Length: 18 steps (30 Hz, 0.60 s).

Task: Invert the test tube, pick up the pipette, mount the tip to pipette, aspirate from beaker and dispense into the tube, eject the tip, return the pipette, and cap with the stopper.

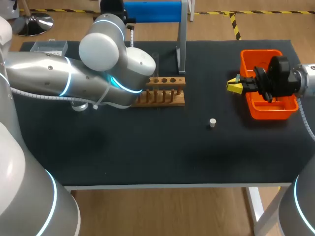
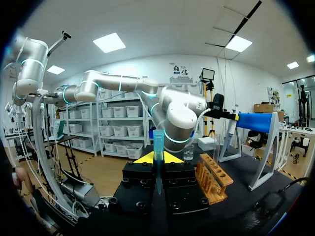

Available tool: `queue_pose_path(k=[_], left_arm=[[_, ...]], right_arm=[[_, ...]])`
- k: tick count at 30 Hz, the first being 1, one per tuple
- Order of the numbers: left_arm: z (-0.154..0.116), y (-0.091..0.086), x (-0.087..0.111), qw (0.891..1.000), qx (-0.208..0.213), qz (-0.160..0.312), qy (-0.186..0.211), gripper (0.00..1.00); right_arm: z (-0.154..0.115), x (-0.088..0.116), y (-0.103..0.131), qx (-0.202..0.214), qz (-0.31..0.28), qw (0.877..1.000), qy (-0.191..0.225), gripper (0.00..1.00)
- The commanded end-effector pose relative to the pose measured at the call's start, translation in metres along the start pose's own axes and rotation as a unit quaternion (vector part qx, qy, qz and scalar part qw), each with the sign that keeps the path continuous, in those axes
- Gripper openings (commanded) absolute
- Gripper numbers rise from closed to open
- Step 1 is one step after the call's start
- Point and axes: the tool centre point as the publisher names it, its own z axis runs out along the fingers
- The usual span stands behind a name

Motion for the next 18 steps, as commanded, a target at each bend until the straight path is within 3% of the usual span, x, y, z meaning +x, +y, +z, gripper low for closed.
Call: queue_pose_path(k=[1, 6, 8, 18], left_arm=[[-0.003, -0.009, -0.001, 1.0, 0.007, 0.003, 0.0, 0.0], [-0.009, -0.026, -0.003, 1.0, 0.012, 0.012, 0.003, 0.0], [-0.012, -0.032, -0.003, 1.0, -0.008, 0.017, 0.006, 0.0], [-0.051, -0.064, -0.001, 0.992, 0.011, 0.044, 0.116, 0.0]], right_arm=[[-0.001, 0.001, 0.001, 0.001, 0.0, 1.0, 0.0, 0.0], [-0.001, 0.001, 0.001, 0.001, 0.0, 1.0, 0.0, 0.0], [-0.001, 0.001, 0.001, 0.001, 0.0, 1.0, 0.0, 0.0], [-0.001, 0.001, 0.001, 0.001, 0.0, 1.0, 0.0, 0.0]])
